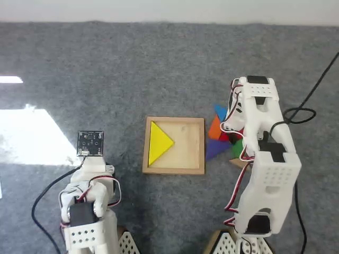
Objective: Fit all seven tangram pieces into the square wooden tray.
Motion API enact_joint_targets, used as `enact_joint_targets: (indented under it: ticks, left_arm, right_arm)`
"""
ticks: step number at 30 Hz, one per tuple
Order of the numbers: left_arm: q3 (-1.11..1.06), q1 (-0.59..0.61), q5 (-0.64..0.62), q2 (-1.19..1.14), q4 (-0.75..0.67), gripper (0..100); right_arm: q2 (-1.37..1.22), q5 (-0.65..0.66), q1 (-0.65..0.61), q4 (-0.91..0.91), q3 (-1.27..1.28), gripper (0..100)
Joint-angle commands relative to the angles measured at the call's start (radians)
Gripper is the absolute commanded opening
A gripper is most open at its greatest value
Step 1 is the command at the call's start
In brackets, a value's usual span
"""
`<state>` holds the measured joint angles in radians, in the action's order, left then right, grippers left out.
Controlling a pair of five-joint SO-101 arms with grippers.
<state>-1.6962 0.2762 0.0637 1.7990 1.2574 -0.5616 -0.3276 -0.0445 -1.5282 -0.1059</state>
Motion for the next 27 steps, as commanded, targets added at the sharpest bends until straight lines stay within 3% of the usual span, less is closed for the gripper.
enact_joint_targets:
  ticks: [1, 16, 21, 27]
  left_arm:
    - [0.013, 0.008, -0.002, 0.018, 0.003, 1]
    - [0.013, 0.008, -0.002, 0.018, 0.003, 1]
    - [0.013, 0.008, -0.002, 0.018, 0.003, 1]
    - [0.013, 0.008, -0.002, 0.018, 0.003, 1]
  right_arm:
    - [-0.039, 0.098, 0.015, 0.027, -0.005, 33.3]
    - [0.166, 0.147, -0.113, -0.143, -0.201, 33.0]
    - [0.177, 0.147, -0.147, -0.024, -0.172, 33.0]
    - [0.05, 0.149, -0.094, 0.074, -0.163, 33.0]
